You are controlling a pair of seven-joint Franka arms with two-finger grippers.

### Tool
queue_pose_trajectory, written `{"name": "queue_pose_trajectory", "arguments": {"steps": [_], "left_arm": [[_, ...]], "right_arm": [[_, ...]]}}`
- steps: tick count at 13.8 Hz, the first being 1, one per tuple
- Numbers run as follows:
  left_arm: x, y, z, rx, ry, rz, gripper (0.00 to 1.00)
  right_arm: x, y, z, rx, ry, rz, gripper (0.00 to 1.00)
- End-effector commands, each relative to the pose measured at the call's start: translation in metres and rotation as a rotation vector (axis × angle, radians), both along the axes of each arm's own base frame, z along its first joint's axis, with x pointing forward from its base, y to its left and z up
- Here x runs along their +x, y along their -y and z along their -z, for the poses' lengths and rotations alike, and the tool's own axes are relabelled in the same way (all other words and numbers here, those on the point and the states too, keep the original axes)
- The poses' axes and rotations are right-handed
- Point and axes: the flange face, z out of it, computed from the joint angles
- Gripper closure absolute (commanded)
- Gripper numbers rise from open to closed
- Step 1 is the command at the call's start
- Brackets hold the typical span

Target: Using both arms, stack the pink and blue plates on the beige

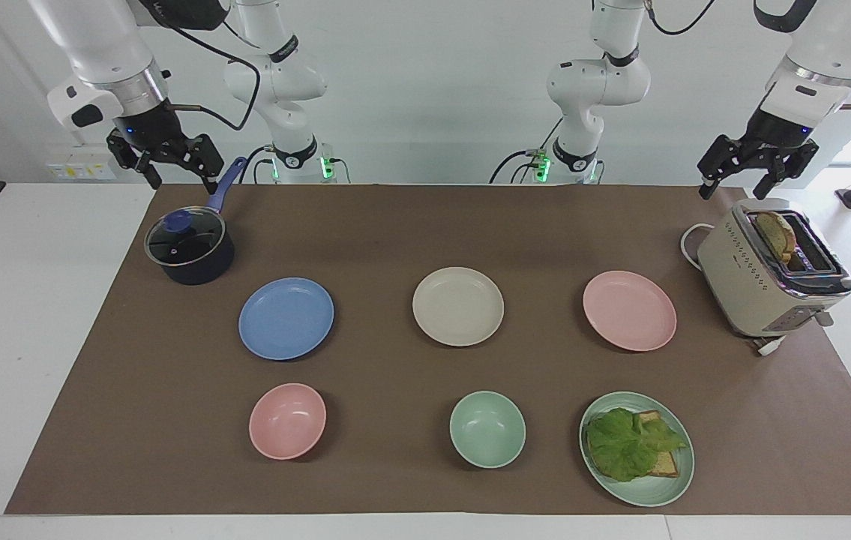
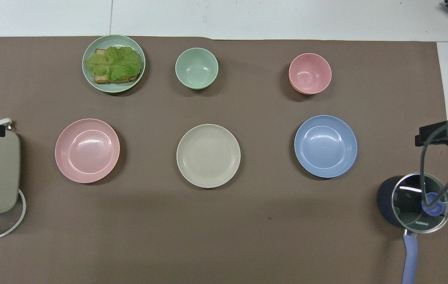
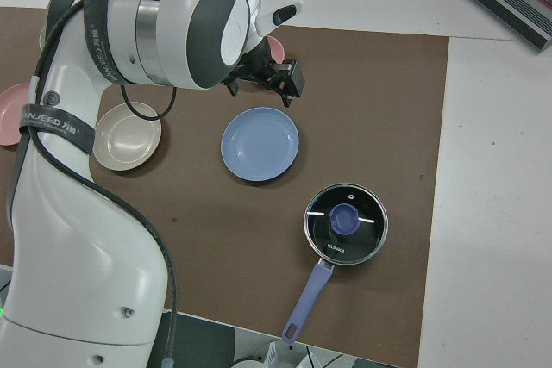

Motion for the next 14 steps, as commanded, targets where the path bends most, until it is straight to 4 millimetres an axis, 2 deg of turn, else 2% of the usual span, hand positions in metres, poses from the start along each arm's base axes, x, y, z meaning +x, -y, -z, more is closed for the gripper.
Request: {"name": "queue_pose_trajectory", "arguments": {"steps": [1,8,10,11,14], "left_arm": [[-0.001,0.0,-0.004,0.018,0.011,-0.002,0.0],[-0.002,-0.006,0.001,0.016,0.001,-0.012,0.0],[0.0,-0.013,0.014,0.017,-0.024,-0.022,0.0],[0.002,-0.024,0.022,0.017,-0.036,-0.041,0.0],[0.009,-0.026,0.059,0.019,-0.073,-0.044,0.0]], "right_arm": [[-0.004,0.001,-0.005,0.007,0.007,0.018,0.0],[-0.004,0.001,-0.005,0.007,0.007,0.018,0.0],[-0.004,0.001,-0.005,0.007,0.007,0.02,0.0],[-0.004,0.001,-0.005,0.007,0.007,0.018,0.0],[-0.003,0.001,-0.005,0.007,0.008,0.018,0.0]]}}
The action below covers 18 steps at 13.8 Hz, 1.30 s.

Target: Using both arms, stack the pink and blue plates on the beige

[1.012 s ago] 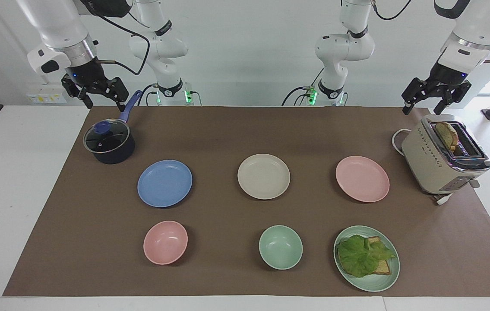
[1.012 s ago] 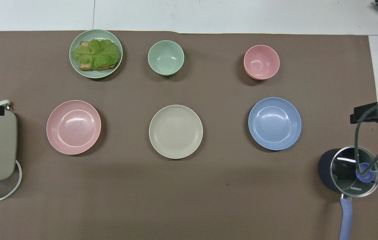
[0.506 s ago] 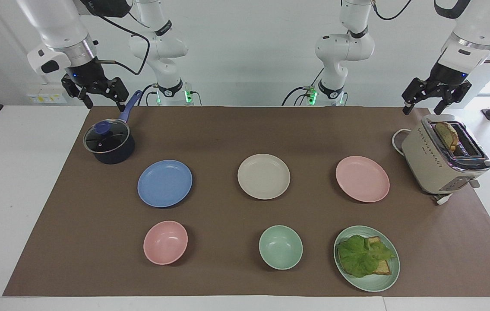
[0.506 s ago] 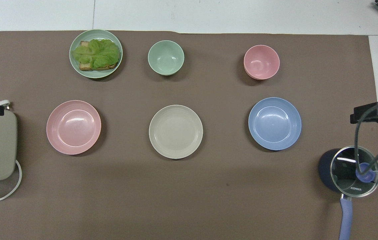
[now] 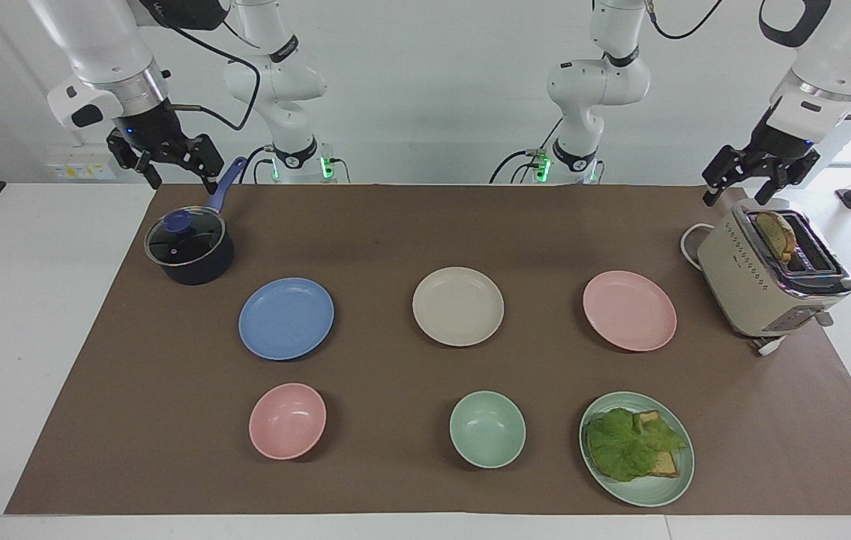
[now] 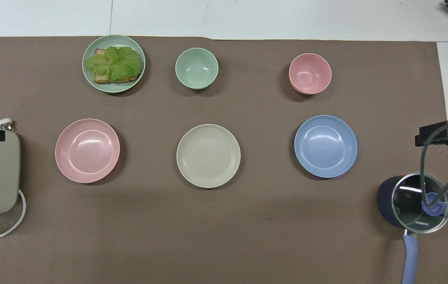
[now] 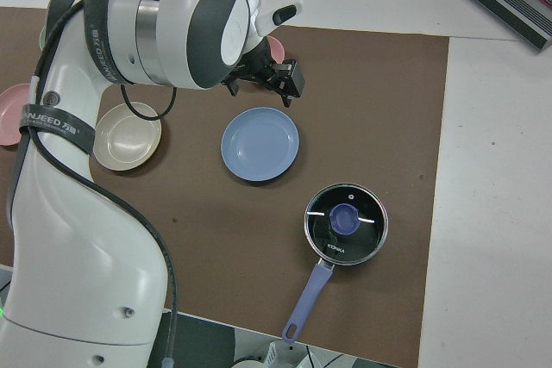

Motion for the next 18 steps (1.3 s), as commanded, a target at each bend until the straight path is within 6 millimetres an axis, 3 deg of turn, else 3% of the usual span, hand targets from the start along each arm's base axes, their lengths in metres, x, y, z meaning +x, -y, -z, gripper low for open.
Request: {"name": "queue_pose_trajectory", "arguments": {"steps": [1,4,11,18], "left_arm": [[0.005,-0.003,0.036,0.018,-0.014,-0.003,0.0],[0.006,-0.004,0.074,0.019,-0.019,-0.008,0.0],[0.035,-0.01,0.202,0.029,-0.13,-0.033,0.0],[0.024,-0.01,0.285,0.036,-0.164,-0.035,0.0]], "right_arm": [[-0.004,0.001,-0.005,0.007,0.007,0.02,0.0],[-0.004,0.001,-0.005,0.007,0.007,0.018,0.0],[-0.004,0.001,-0.005,0.007,0.007,0.02,0.0],[-0.004,0.001,-0.005,0.007,0.007,0.018,0.0]]}}
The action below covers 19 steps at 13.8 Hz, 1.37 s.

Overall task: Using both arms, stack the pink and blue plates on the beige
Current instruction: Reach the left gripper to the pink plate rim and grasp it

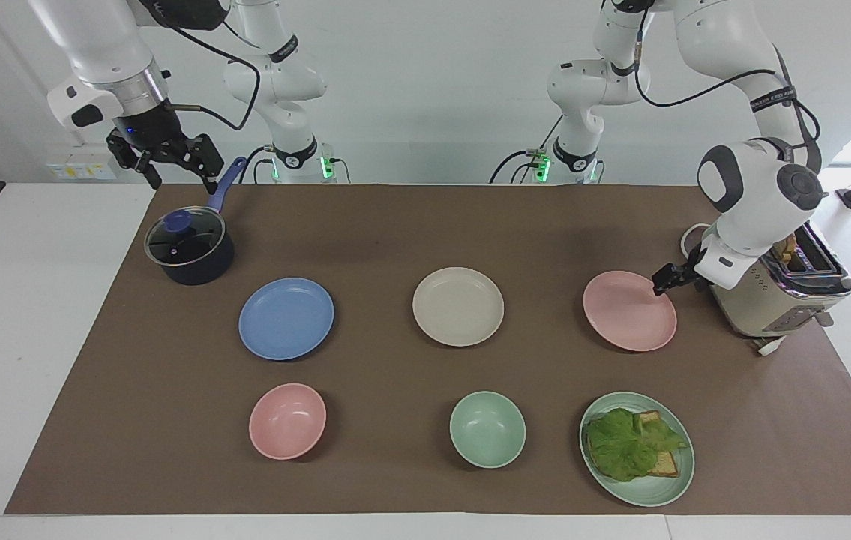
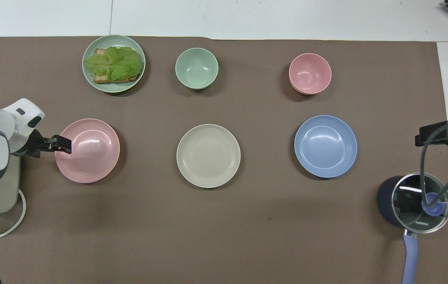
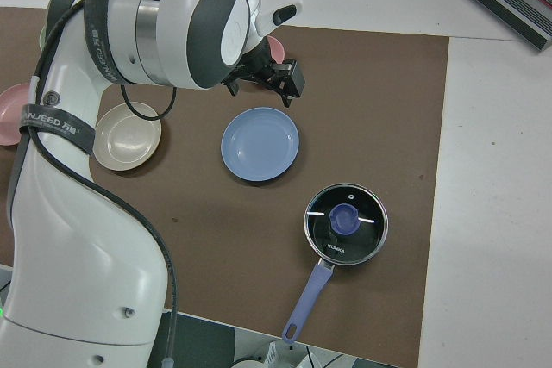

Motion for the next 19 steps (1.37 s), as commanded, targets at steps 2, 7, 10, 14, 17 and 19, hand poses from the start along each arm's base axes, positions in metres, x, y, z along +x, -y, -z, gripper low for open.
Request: {"name": "queue_pose_trajectory", "arguments": {"steps": [2,7,10,14,17,19], "left_arm": [[-0.012,-0.002,0.033,0.014,-0.009,-0.005,0.0],[-0.017,-0.001,0.045,0.013,-0.041,-0.002,0.21],[-0.009,0.0,0.038,0.014,-0.029,0.006,0.91],[0.004,-0.002,0.017,0.007,-0.071,0.013,1.0],[0.008,0.001,-0.001,-0.003,-0.093,0.024,1.0],[0.011,0.007,-0.018,-0.018,-0.121,0.031,1.0]], "right_arm": [[-0.003,0.001,-0.005,0.007,0.008,0.018,0.0],[-0.004,0.001,-0.005,0.007,0.007,0.018,0.0],[-0.004,0.001,-0.005,0.007,0.007,0.02,0.0],[-0.004,0.001,-0.005,0.007,0.007,0.02,0.0],[-0.004,0.001,-0.005,0.007,0.007,0.018,0.0],[-0.004,0.001,-0.005,0.007,0.007,0.02,0.0]]}}
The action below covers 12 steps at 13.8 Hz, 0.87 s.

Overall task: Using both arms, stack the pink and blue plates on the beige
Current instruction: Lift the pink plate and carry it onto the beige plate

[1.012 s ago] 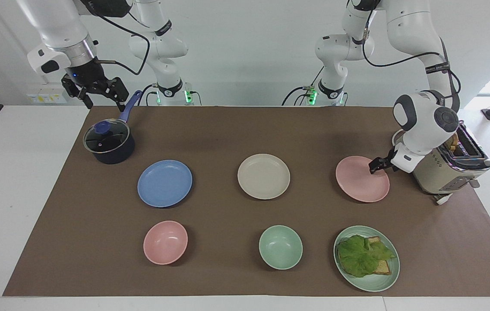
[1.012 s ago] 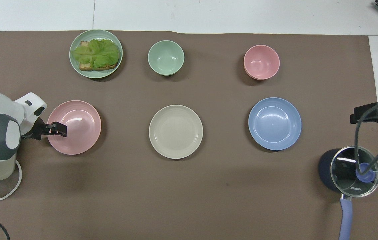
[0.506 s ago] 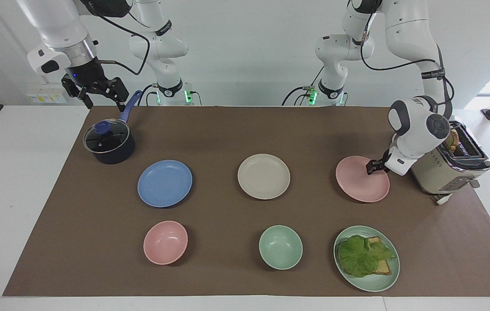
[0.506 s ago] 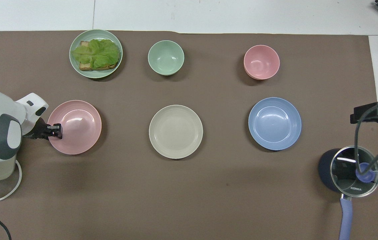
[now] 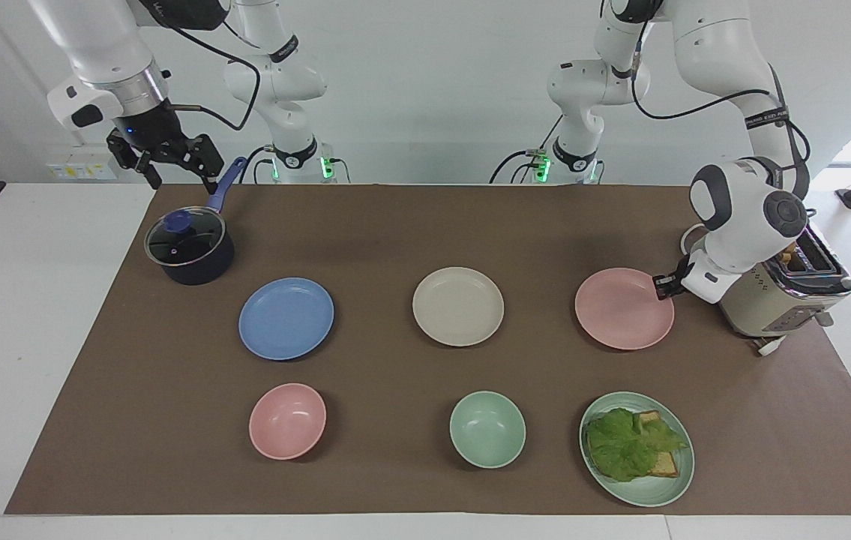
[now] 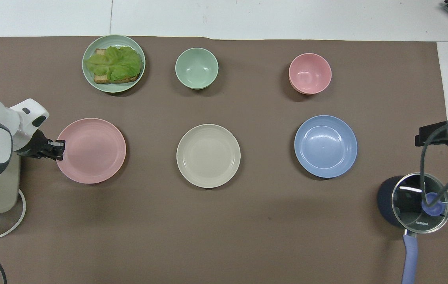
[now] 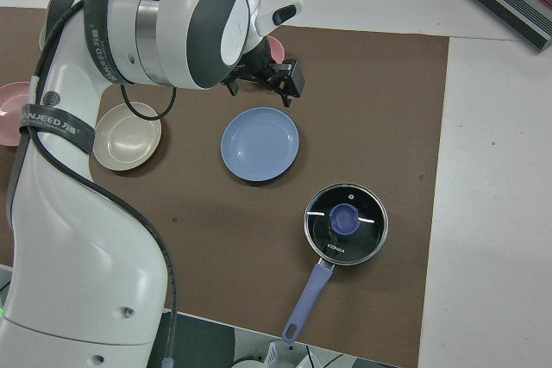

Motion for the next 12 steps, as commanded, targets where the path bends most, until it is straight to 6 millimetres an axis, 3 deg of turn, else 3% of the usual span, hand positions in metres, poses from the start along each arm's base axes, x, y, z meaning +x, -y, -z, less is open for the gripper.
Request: {"name": "queue_pose_trajectory", "arguments": {"steps": [1,3,6,12], "left_arm": [[0.006,0.011,-0.021,-0.032,-0.041,0.018,1.0],[0.01,0.023,-0.037,-0.083,-0.054,0.011,1.0],[0.007,0.069,-0.065,-0.168,-0.057,0.071,1.0],[-0.015,0.198,-0.071,-0.214,-0.054,0.1,1.0]], "right_arm": [[-0.003,0.001,-0.005,0.007,0.008,0.018,0.0],[-0.004,0.001,-0.005,0.007,0.007,0.02,0.0],[-0.004,0.001,-0.005,0.007,0.007,0.02,0.0],[-0.004,0.001,-0.005,0.007,0.007,0.018,0.0]]}}
